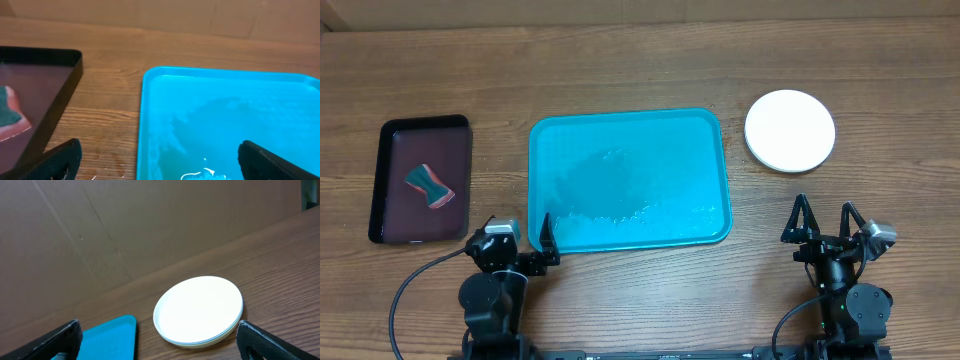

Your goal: Clean dirty plates on tray and stack at the side

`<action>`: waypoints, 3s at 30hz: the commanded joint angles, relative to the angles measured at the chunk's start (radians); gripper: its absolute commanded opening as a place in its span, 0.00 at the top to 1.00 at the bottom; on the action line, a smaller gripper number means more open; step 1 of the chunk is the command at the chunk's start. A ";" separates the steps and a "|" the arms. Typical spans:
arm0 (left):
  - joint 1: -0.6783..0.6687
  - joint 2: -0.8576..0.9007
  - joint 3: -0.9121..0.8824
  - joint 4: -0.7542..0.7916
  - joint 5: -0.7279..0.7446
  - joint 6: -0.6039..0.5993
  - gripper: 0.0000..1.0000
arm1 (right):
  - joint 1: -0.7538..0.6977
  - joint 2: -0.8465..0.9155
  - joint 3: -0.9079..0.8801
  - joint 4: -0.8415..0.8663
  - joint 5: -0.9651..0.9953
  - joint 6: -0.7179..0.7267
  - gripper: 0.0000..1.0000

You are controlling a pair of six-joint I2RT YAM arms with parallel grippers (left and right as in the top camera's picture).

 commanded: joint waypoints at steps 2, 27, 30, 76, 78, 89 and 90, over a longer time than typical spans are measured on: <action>-0.038 -0.058 -0.016 0.007 -0.031 0.031 0.00 | -0.003 -0.008 -0.011 0.005 0.013 -0.003 0.00; -0.063 -0.208 -0.016 0.001 -0.086 0.104 0.00 | -0.003 -0.008 -0.011 0.005 0.013 -0.003 0.00; -0.063 -0.208 -0.016 0.001 -0.086 0.104 0.00 | -0.003 -0.008 -0.011 0.005 0.013 -0.003 0.00; -0.063 -0.208 -0.016 0.001 -0.086 0.104 0.00 | 0.012 -0.008 -0.010 -0.002 -0.062 -0.344 0.00; -0.063 -0.208 -0.016 0.001 -0.086 0.104 0.00 | 0.012 -0.008 -0.010 -0.002 -0.062 -0.344 0.00; -0.063 -0.208 -0.016 0.001 -0.086 0.104 0.00 | 0.012 -0.008 -0.010 -0.002 -0.062 -0.344 0.00; -0.063 -0.208 -0.016 0.001 -0.086 0.104 0.00 | 0.012 -0.008 -0.010 -0.002 -0.062 -0.344 0.00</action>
